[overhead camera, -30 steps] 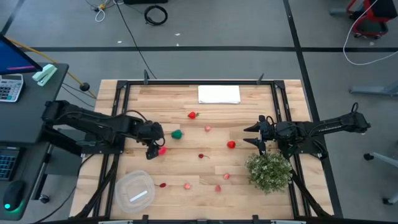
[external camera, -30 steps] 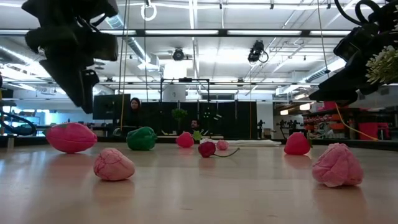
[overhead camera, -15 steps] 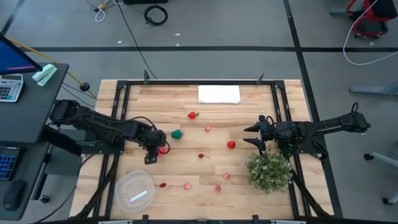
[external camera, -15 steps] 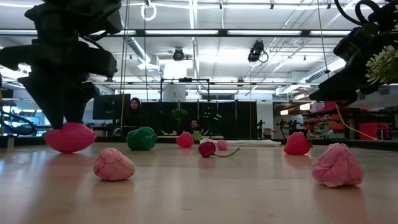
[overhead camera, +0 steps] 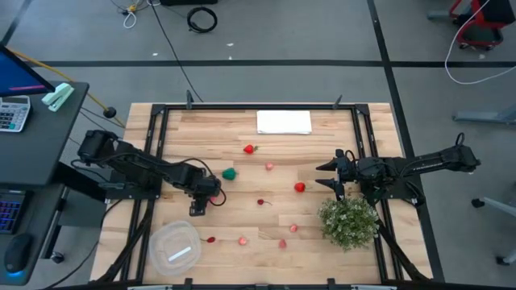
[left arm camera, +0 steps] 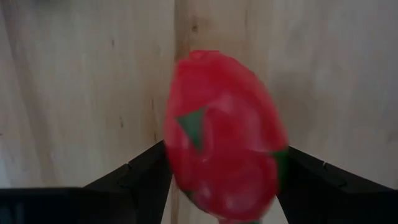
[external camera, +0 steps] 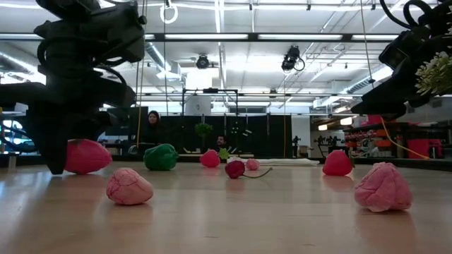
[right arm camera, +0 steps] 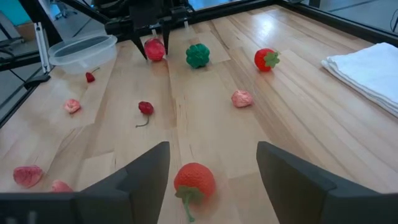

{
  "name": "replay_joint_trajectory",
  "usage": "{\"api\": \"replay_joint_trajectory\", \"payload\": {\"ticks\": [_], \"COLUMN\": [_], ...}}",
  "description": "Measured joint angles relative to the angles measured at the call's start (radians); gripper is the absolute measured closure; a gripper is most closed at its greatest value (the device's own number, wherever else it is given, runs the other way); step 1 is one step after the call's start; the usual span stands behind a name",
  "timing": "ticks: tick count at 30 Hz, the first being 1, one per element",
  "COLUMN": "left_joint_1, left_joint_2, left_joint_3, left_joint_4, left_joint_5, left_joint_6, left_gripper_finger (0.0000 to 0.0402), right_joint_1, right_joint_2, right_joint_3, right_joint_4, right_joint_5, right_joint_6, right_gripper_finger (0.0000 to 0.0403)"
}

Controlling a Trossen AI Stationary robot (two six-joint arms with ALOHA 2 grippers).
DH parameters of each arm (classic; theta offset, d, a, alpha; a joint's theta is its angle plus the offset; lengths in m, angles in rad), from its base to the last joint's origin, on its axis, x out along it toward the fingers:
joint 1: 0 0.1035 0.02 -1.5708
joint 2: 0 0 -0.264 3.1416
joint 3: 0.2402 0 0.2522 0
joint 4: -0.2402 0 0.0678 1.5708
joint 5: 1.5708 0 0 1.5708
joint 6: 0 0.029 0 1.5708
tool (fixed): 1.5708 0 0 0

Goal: Pick and placing Produce into tupperware
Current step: Put the dragon fruit into the transparent plastic container

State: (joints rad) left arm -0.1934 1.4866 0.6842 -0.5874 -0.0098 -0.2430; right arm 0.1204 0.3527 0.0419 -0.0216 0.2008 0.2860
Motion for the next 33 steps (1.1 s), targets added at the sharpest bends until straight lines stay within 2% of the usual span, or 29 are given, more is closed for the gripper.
{"api": "replay_joint_trajectory", "payload": {"ticks": [19, 27, 33], "left_joint_1": [0.001, 0.001, 0.000], "left_joint_2": [0.001, 0.001, -0.001], "left_joint_3": [-0.002, -0.002, -0.002], "left_joint_4": [0.043, 0.052, 0.049], "left_joint_5": [0.001, 0.000, 0.003], "left_joint_6": [-0.016, -0.112, -0.174], "left_gripper_finger": [0.0153, 0.0171, 0.0170], "right_joint_1": [0.000, 0.000, 0.000], "right_joint_2": [0.000, 0.000, 0.000], "right_joint_3": [0.000, 0.000, 0.000], "right_joint_4": [0.000, 0.000, 0.000], "right_joint_5": [0.000, 0.000, 0.000], "right_joint_6": [0.000, 0.000, 0.000], "right_gripper_finger": [0.0153, 0.0153, 0.0153]}}
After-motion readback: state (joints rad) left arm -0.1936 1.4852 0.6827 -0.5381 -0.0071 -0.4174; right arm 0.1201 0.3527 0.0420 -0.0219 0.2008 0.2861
